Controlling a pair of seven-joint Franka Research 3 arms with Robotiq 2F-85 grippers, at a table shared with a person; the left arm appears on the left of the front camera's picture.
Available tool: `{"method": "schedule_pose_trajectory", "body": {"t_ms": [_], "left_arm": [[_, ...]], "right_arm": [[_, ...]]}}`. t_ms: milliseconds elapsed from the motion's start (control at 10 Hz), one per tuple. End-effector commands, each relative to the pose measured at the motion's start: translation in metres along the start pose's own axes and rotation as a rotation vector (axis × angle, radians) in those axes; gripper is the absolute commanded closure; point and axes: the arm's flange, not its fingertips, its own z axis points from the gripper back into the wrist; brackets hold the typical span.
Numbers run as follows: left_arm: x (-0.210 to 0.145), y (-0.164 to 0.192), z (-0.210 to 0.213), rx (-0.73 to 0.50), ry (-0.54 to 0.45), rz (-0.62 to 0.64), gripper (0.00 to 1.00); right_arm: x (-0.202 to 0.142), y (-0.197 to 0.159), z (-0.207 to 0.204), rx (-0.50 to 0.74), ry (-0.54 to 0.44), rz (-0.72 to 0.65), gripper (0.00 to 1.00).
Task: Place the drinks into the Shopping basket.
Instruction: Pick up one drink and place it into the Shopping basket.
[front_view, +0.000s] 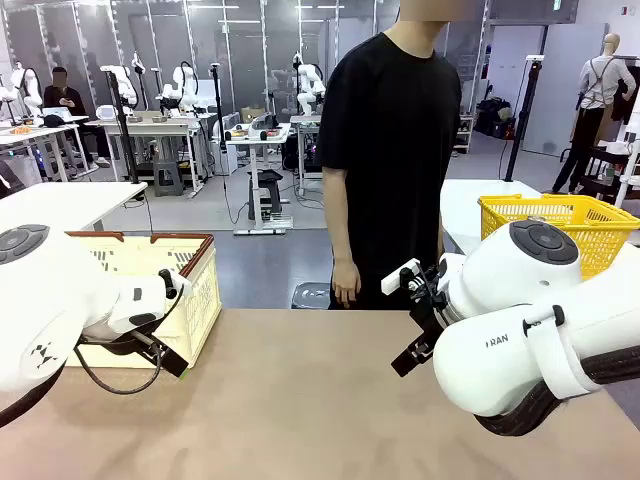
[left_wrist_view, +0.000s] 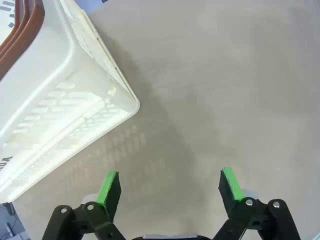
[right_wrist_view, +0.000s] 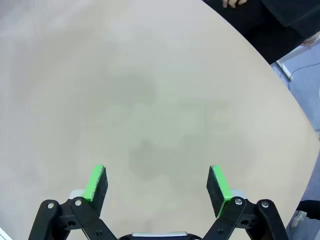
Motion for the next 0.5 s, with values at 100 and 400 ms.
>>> {"method": "schedule_pose_trajectory", "body": {"t_ms": [100,400], "left_arm": [[0.0018,0.0016,0.0013,0.002,-0.002,0.004,0.0],[0.0018,0.0016,0.0013,0.002,-0.002,0.004,0.0]], "right_arm": [[0.0,0.0,-0.0001,0.0,0.0,0.0,0.0],[0.0,0.0,-0.0001,0.0,0.0,0.0,0.0]]}}
